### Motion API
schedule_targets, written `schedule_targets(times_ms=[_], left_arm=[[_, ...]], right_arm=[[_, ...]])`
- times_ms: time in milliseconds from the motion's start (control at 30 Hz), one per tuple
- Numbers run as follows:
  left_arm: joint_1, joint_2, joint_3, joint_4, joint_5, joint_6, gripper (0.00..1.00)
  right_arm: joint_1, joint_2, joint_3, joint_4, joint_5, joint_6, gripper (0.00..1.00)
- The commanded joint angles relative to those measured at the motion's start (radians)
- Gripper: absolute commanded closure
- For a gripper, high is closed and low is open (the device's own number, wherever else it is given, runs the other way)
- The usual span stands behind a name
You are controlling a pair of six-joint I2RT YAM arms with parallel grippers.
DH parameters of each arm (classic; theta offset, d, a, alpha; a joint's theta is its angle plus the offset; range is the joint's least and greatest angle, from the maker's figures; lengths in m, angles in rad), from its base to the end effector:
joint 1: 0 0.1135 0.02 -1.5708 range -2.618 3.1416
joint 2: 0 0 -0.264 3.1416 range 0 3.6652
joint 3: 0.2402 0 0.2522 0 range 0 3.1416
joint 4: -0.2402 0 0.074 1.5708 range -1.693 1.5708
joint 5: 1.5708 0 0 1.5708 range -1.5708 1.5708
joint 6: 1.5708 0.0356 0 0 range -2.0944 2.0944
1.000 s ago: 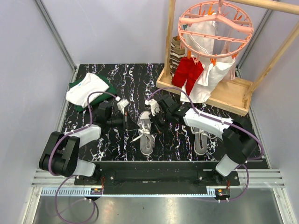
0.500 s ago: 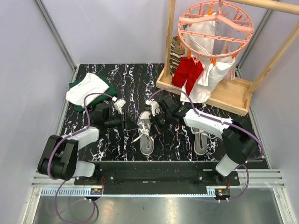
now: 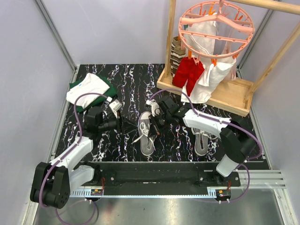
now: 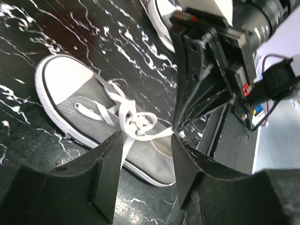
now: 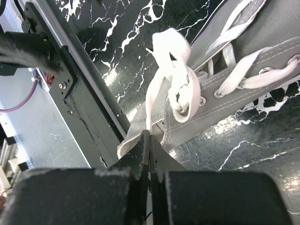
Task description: Tie the shoes
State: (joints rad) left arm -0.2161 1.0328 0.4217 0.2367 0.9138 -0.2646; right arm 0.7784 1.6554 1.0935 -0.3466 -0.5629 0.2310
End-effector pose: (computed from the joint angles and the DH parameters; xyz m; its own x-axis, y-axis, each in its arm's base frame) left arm 0.1980 -0.0723 0.2138 -0.5673 -0.0390 -0.8226 0.7278 0.4438 -0.5229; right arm 0.2327 0.2562 0.2147 -0.7360 -0.4539 -0.5022 -0.6769 0.4887 0.5504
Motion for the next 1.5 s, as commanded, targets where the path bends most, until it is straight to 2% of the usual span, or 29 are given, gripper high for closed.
schedule_targets(times_ms=[0,500,633,667,733,967,1033,1133,1200,1467], left_arm=[[-0.04,0.004,-0.009,-0.023,0.01,0.076,0.49],[-0.196,0.079,0.043,-0.06,-0.105,0.172,0.51],[-0.215,0.087,0.086,-0.085,-0.102,0.232,0.57],[-0.221,0.084,0.095,-0.102,-0.087,0.258,0.59],[-0.241,0.059,0.12,-0.175,-0.082,0.401,0.65],[-0.282,0.062,0.227,-0.468,-0.072,0.966,0.74],[-0.289,0.09,0.267,-0.535,-0.066,1.034,0.7],[-0.299,0.128,0.287,-0.553,-0.066,1.093,0.66],[-0.319,0.139,0.285,-0.56,-0.076,1.148,0.67],[-0.345,0.185,0.299,-0.562,-0.112,1.208,0.7]], right_arm=[[-0.007,0.006,-0.009,0.063,-0.04,0.05,1.0],[-0.047,-0.005,-0.041,0.107,-0.084,0.102,1.0],[-0.05,-0.019,-0.053,0.106,-0.085,0.09,1.0],[-0.051,-0.022,-0.058,0.101,-0.084,0.085,1.0],[-0.051,-0.028,-0.064,0.101,-0.081,0.079,1.0],[-0.051,-0.025,-0.066,0.101,-0.078,0.074,1.0],[-0.053,-0.026,-0.064,0.101,-0.077,0.071,1.0],[-0.06,-0.032,-0.064,0.101,-0.077,0.071,1.0],[-0.071,-0.04,-0.064,0.101,-0.08,0.074,1.0],[-0.079,-0.039,-0.064,0.101,-0.097,0.074,1.0]])
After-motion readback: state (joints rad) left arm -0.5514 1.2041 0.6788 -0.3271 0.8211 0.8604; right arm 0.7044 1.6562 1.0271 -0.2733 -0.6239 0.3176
